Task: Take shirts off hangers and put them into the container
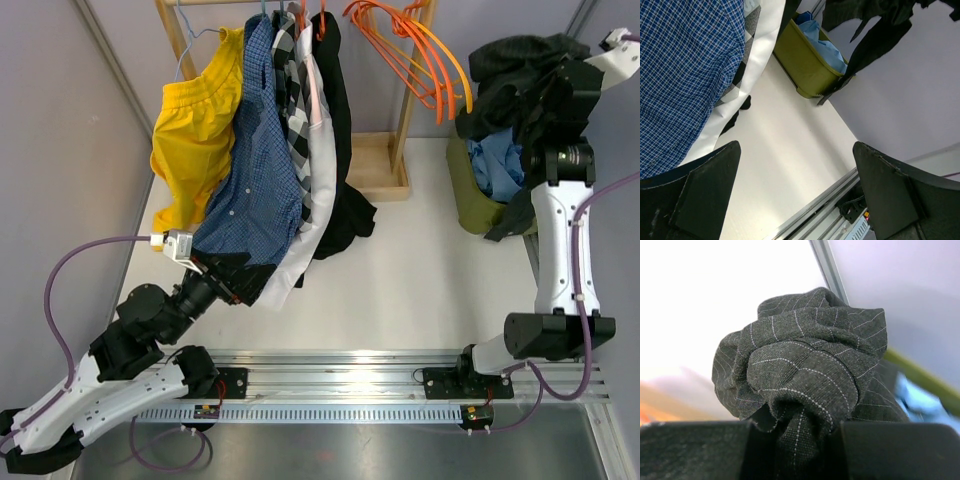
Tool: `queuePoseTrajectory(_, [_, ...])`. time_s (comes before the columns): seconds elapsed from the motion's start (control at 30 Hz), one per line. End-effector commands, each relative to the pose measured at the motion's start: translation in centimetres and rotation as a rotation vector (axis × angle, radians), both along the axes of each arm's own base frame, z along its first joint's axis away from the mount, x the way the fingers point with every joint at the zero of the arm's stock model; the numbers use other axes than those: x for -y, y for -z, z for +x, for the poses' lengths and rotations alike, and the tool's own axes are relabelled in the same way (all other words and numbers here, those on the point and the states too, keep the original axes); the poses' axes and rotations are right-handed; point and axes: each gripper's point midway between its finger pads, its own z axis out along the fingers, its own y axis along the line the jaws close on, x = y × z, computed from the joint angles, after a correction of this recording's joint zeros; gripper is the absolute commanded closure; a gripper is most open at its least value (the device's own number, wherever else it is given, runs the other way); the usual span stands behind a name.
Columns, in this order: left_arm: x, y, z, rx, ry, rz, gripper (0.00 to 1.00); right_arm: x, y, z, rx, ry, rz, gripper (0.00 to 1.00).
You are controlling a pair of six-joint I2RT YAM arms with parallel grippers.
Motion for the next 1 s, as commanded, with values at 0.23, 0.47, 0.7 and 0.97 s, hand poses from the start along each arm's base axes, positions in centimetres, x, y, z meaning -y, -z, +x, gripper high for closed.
queuePoseTrajectory(0.23, [-0.3, -3.4, 0.0, 0.047, -0.004, -0.032, 0.01, 2.6, -19.1, 2.7, 0.566, -0.056, -0.131, 1.00])
queuePoseTrajectory(0.47, [-0.2, -3.2, 0.4, 0.034, -0.027, -0.023, 0.01, 1.8, -25.8, 0.2, 0.863, -0.114, -0.213, 1.00])
queuePoseTrajectory(0.7, [0.5, -2.7, 0.8, 0.023, -0.019, -0.003, 0.01, 4.8, -12.9, 9.4, 0.517, -0.051, -0.121, 1.00])
queuePoseTrajectory(0.97, [0.2, -1.5, 0.6, 0.008, -0.024, -0.023, 0.01, 11.7, 12.1, 12.4, -0.005, 0.331, 0.017, 1.00])
